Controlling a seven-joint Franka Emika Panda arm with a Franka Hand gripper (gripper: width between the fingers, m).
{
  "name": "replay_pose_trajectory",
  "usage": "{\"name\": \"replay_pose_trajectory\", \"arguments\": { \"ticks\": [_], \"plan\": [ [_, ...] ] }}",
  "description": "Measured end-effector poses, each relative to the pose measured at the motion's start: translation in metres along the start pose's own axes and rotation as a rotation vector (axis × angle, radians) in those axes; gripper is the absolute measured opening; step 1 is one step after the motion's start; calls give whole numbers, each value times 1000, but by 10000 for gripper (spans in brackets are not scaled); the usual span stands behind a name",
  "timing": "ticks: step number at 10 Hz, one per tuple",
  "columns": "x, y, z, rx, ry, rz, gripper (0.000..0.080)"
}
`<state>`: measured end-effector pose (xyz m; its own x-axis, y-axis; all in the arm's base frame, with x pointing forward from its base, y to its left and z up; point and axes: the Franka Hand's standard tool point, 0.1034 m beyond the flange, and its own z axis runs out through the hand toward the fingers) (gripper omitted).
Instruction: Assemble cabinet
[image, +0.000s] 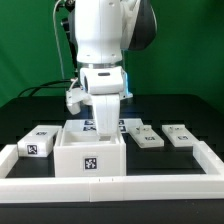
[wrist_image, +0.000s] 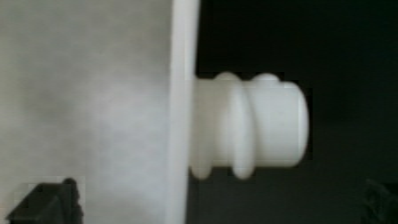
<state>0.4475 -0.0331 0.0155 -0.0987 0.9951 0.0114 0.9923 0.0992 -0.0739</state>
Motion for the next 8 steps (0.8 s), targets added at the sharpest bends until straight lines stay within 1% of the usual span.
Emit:
{"name": "replay_pose_trajectory", "arguments": {
  "ticks": [1,2,3,4,5,6,7,8],
  "plan": [
    [-1,0,0,0,0,1,797],
    [0,0,0,0,0,1,707],
    [0,0,0,1,0,1,707],
    [0,0,1,1,0,1,504],
    [0,0,1,1,0,1,355],
    [0,0,1,1,0,1,355],
    [0,0,1,1,0,1,156],
    [0,0,1,1,0,1,156]
  ]
}}
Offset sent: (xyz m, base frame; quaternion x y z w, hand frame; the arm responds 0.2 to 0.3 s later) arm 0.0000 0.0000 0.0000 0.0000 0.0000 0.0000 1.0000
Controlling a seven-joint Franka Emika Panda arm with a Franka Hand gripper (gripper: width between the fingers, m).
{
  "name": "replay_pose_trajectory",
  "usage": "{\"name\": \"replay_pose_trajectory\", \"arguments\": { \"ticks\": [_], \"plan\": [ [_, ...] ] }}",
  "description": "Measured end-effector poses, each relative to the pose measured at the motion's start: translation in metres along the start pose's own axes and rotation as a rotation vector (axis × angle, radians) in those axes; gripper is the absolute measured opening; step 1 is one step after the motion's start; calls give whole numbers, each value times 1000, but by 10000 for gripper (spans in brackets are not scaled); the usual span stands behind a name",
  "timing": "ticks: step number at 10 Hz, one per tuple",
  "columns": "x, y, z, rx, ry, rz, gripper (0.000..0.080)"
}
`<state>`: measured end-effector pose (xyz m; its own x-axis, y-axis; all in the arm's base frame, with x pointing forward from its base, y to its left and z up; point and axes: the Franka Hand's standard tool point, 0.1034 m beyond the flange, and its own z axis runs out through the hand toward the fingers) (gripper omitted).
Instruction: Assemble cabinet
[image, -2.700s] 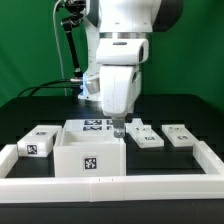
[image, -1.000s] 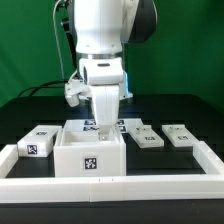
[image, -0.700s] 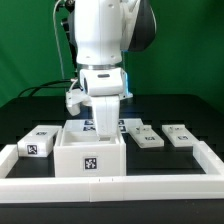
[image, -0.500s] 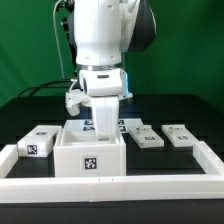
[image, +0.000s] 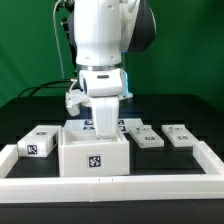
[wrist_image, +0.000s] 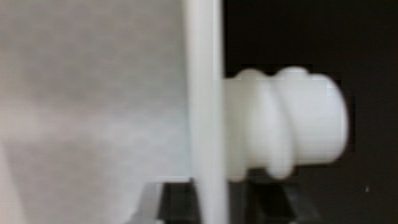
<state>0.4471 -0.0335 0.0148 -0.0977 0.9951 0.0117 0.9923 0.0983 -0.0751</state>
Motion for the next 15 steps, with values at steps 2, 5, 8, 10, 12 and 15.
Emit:
{"name": "replay_pose_trajectory", "arguments": {
  "ticks": [2,5,8,10,12,15],
  "plan": [
    [0,2,-1,-8,-1,0,38],
    [0,2,-1,-9,-1,0,38],
    [15,12,-3,-20,5,64,38],
    [36,25,-2,-28,16,111,38],
    [62,47,-3,-50,28,136,38],
    [93,74,-6,-63,38,141,38]
  ]
}}
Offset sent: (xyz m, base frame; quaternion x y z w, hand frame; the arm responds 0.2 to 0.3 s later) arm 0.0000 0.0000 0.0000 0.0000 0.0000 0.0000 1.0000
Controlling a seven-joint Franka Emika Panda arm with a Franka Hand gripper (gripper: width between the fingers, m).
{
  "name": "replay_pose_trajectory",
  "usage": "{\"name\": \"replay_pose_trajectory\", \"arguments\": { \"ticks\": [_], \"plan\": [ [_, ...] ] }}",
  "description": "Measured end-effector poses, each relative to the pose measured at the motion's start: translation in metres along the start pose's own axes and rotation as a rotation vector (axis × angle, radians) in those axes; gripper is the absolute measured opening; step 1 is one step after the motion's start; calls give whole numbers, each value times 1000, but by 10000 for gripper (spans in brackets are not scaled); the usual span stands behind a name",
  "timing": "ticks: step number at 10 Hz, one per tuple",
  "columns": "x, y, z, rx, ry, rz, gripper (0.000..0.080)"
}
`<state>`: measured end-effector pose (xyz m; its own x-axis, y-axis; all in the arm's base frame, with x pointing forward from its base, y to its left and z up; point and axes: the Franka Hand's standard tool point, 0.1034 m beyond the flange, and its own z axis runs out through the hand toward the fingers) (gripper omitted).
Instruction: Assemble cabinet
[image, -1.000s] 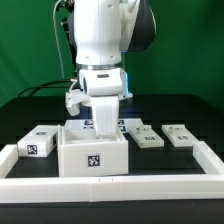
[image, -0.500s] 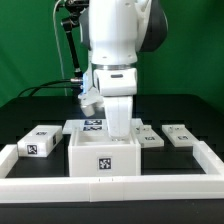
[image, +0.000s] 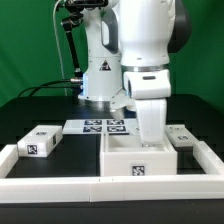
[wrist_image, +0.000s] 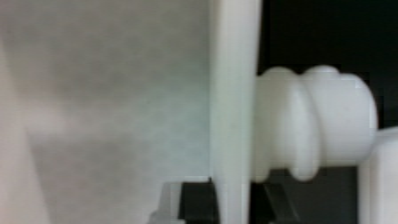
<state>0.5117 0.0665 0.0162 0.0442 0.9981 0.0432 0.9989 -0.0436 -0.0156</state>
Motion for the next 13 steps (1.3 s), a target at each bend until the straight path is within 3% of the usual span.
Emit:
{"name": "replay_pose_trajectory", "arguments": {
  "ticks": [2,6,9,13],
  "plan": [
    [18,8,1,-1,6,-25,37],
    [40,8,2,19,9,-25,37],
    [50,8,1,17,17,-20,37],
    [47,3,3,20,17,-9,37]
  ]
}}
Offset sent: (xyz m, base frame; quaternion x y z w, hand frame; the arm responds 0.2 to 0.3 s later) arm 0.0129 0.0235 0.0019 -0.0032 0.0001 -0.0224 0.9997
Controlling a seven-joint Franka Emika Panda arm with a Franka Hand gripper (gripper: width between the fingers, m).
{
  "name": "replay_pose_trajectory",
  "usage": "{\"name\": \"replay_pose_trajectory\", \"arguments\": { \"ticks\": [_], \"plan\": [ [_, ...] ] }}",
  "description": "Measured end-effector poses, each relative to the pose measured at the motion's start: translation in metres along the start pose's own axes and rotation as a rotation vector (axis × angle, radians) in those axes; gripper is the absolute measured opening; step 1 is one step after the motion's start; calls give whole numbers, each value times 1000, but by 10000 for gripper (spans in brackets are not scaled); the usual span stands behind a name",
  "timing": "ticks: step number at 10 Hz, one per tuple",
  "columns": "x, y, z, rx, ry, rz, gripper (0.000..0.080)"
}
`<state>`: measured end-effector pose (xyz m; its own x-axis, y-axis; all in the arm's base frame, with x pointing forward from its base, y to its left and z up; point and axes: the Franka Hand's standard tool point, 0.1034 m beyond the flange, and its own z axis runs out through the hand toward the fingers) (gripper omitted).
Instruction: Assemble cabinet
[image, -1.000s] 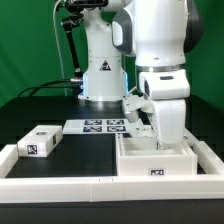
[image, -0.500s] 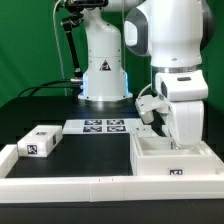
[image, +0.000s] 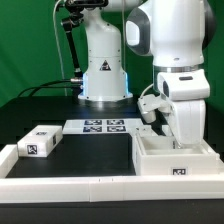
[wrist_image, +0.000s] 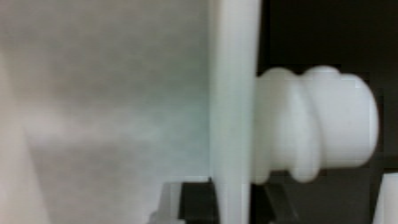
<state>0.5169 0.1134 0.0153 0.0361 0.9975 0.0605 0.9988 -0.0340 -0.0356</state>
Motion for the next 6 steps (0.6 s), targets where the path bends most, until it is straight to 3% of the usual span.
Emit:
{"name": "replay_pose_trajectory", "arguments": {
  "ticks": [1,3,4,5,6],
  "plan": [
    [1,-1,1,3,-1,13,134],
    [2,0,0,2,0,17,410],
    [3,0,0,2,-1,19,410],
    [3,-1,-5,-1,-3,19,611],
    [2,-7,-18,-7,-13,18,736]
  ]
}}
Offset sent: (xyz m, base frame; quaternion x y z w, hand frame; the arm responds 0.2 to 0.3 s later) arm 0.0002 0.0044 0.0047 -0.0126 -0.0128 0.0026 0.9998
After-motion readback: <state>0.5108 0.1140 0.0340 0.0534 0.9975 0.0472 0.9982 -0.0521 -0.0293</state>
